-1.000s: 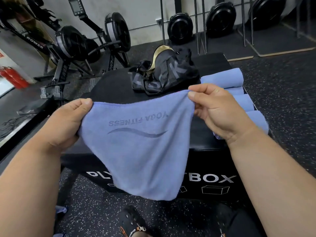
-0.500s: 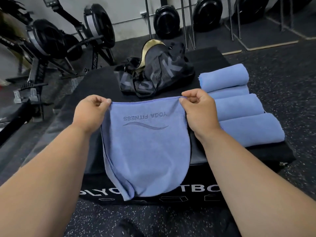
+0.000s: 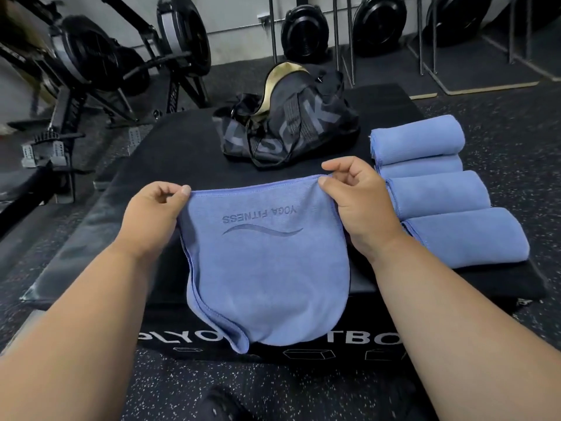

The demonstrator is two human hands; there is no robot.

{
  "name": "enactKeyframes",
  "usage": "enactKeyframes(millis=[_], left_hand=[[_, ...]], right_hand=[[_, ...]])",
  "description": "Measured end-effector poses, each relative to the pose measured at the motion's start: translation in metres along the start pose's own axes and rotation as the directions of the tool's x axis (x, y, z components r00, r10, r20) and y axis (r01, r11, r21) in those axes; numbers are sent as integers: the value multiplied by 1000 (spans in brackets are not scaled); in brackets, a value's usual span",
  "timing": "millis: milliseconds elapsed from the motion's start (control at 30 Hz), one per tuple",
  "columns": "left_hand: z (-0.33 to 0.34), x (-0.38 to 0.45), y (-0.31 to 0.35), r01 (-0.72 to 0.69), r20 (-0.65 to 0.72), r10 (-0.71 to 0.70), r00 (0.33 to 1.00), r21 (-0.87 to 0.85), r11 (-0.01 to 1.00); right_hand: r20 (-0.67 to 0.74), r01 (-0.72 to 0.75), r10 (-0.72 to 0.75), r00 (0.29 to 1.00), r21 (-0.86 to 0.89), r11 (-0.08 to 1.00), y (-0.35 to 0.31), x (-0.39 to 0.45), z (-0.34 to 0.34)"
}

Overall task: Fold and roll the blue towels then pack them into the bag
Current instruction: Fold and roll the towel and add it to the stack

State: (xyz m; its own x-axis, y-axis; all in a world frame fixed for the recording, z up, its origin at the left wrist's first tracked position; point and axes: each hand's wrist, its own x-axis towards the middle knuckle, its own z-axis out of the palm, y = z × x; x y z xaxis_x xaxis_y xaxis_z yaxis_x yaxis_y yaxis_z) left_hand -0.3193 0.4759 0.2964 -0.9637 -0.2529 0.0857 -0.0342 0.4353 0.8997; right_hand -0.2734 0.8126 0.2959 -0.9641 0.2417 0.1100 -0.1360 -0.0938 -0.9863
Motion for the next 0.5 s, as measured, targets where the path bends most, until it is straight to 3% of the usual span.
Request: enactKeyframes(millis=[100,267,367,500], left_hand=[[-15,-24,11,34,36,-28,999,-156,987],[-47,-56,33,121,87,-93,992,-396,910],[-58,-75,45,120,37,-114,993,-364,924],[-60,-101,71,123,7,-126,992,-272,954]], right_hand=[[67,-29,23,997,88,996,-12,-6,-1],[89,-102,72,993,401,910,-32,-11,-9],[86,-82,59,995,307,948,-38,-21,-14],[208,-69,10,978,279,958,-59,-46,-14]])
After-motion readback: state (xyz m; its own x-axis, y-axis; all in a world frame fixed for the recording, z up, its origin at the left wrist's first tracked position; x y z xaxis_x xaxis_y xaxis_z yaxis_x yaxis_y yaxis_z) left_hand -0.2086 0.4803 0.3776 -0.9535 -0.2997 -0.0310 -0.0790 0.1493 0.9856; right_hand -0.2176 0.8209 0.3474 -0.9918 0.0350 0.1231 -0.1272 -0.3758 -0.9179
